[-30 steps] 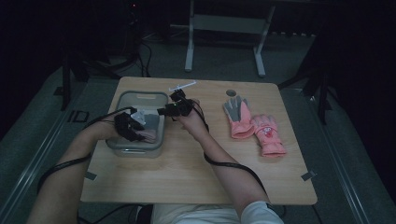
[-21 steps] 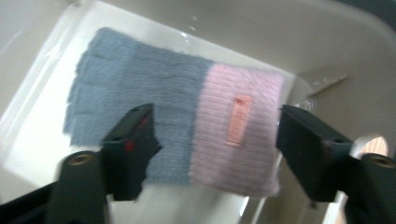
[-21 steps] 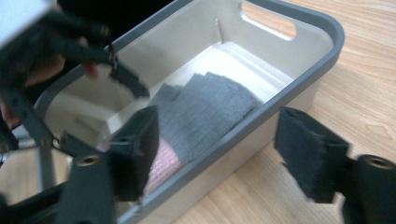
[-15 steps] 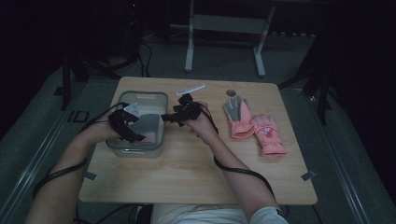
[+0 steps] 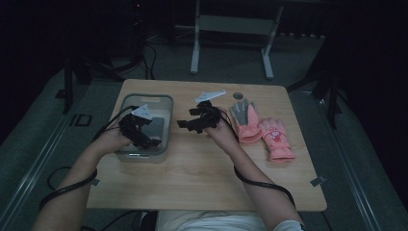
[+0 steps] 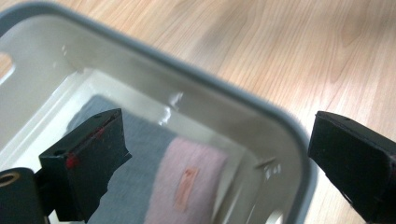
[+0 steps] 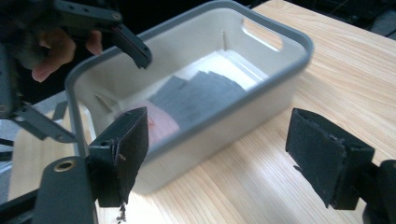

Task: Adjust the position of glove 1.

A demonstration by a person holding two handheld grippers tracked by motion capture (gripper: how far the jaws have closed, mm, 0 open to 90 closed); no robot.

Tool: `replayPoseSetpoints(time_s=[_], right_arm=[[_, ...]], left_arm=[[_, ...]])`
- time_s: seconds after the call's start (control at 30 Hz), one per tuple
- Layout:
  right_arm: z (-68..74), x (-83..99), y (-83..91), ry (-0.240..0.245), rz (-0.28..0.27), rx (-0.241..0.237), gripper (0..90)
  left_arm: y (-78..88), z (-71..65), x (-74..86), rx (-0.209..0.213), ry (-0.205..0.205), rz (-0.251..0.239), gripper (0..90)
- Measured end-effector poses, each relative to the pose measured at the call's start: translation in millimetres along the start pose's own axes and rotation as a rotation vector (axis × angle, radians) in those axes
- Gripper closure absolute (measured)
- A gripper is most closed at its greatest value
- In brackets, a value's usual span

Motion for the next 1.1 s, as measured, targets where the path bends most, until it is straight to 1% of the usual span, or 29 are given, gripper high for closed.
replayPoseSetpoints(time_s=[0.03, 0.07, 0.1, 0.13, 0.17, 0.2, 0.23, 0.27, 0.3, 0.33, 0.37, 0.4, 0.43, 0.47, 0.57, 0.6, 0.63, 0.67, 0.7, 0.73, 0.87, 0.9, 0.97, 1.0, 1.03, 1.07, 1.1], right_arm=[[-1.9, 5.2, 5.8, 0.014, 0.027, 0.02, 20.1], [-3.3, 8.0, 8.5, 0.016, 0.044, 0.029, 19.6], [-4.3, 10.7, 11.6, 0.012, 0.052, 0.031, 19.5], [-4.3, 10.7, 11.6, 0.012, 0.052, 0.031, 19.5], [-6.5, 14.7, 18.6, 0.007, 0.041, 0.024, 19.6], [-6.5, 14.7, 18.6, 0.007, 0.041, 0.024, 19.6], [-7.9, 16.3, 22.6, 0.005, 0.032, 0.024, 19.5], [-9.8, 18.0, 27.8, 0.003, 0.027, 0.022, 19.6], [-13.2, 20.0, 34.8, 0.017, 0.025, 0.032, 19.6], [-13.2, 20.0, 34.8, 0.017, 0.025, 0.032, 19.6], [-16.3, 21.8, 42.7, 0.031, 0.02, 0.03, 19.6], [-18.2, 22.5, 46.8, 0.035, 0.017, 0.034, 19.6], [-18.2, 22.5, 46.8, 0.035, 0.017, 0.034, 19.6], [-21.8, 23.9, 54.4, 0.035, 0.014, 0.04, 19.5], [-25.4, 25.4, 61.9, 0.025, 0.014, 0.055, 19.4], [-27.4, 26.3, 65.8, 0.016, 0.011, 0.06, 19.1], [-31.5, 28.4, 73.2, -0.001, 0.005, 0.067, 19.0], [-31.5, 28.4, 73.2, -0.001, 0.005, 0.067, 19.0], [-37.5, 31.6, 80.3, -0.021, -0.014, 0.061, 18.0], [-37.5, 31.6, 80.3, -0.021, -0.014, 0.061, 18.0], [-48.1, 37.8, 90.5, -0.069, -0.017, 0.063, 17.4], [-52.3, 39.8, 96.7, -0.097, -0.029, 0.061, 17.4], [-53.6, 40.9, 99.4, -0.102, -0.037, 0.062, 17.4], [-55.4, 42.4, 102.1, -0.1, -0.045, 0.073, 16.9], [-57.1, 45.4, 105.0, -0.099, -0.047, 0.076, 13.9], [-57.1, 45.4, 105.0, -0.099, -0.047, 0.076, 13.9], [-58.5, 51.1, 106.7, -0.073, -0.026, 0.092, 14.2]], left_arm=[[-2.3, -3.4, -2.6, -0.002, 0.008, -0.012, 4.1], [-4.1, -6.5, -5.3, -0.005, 0.005, -0.022, 4.1], [-6.1, -10.3, -8.1, 0.005, 0.011, -0.04, 4.1], [-8.0, -13.8, -10.9, 0.013, 0.019, -0.046, 4.1], [-10.0, -17.3, -13.6, 0.021, 0.022, -0.059, 4.1], [-12.4, -21.3, -16.1, 0.032, 0.023, -0.068, 4.1], [-15.6, -26.6, -19.0, 0.045, 0.018, -0.068, 4.1], [-17.5, -30.2, -20.6, 0.051, 0.007, -0.066, 4.1], [-22.9, -41.2, -24.7, 0.073, -0.035, -0.057, 4.1], [-22.9, -41.2, -24.7, 0.073, -0.035, -0.057, 4.1], [-25.6, -47.8, -26.7, 0.097, -0.049, -0.059, 4.1], [-30.5, -61.9, -30.4, 0.148, -0.088, -0.093, 4.1], [-30.5, -61.9, -30.4, 0.148, -0.088, -0.093, 4.1], [-33.3, -68.7, -31.6, 0.166, -0.096, -0.098, 4.1], [-42.1, -87.7, -32.1, 0.197, -0.133, -0.098, 4.1], [-45.2, -93.4, -31.2, 0.21, -0.146, -0.09, 4.1], [-51.8, -105.1, -28.7, 0.217, -0.156, -0.076, 4.1], [-51.8, -105.1, -28.7, 0.217, -0.156, -0.076, 4.1], [-56.6, -111.7, -26.2, 0.218, -0.163, -0.066, 4.1], [-59.9, -115.2, -24.1, 0.216, -0.163, -0.056, 4.1], [-77.1, -128.0, -6.9, 0.196, -0.195, 0.016, 4.2], [-80.2, -129.4, -2.2, 0.195, -0.197, 0.03, 4.2], [-85.9, -130.6, 7.1, 0.18, -0.195, 0.045, 4.2], [-87.3, -131.1, 9.7, 0.178, -0.19, 0.051, 4.2], [-89.5, -132.1, 13.4, 0.178, -0.185, 0.065, 4.2], [-91.4, -133.6, 16.6, 0.177, -0.192, 0.079, 4.2], [-93.4, -136.0, 19.7, 0.17, -0.206, 0.091, 4.2]])
Point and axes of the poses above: each handheld gripper's, and its own axes: y roughly backward along the jaws, x roughly out of its underside, z roughly to its left, the point moved 4 cm from there along -y, roughly forward along the jaws, and after that the axes turned 12 degrees about -z, right-handed, at the moved point
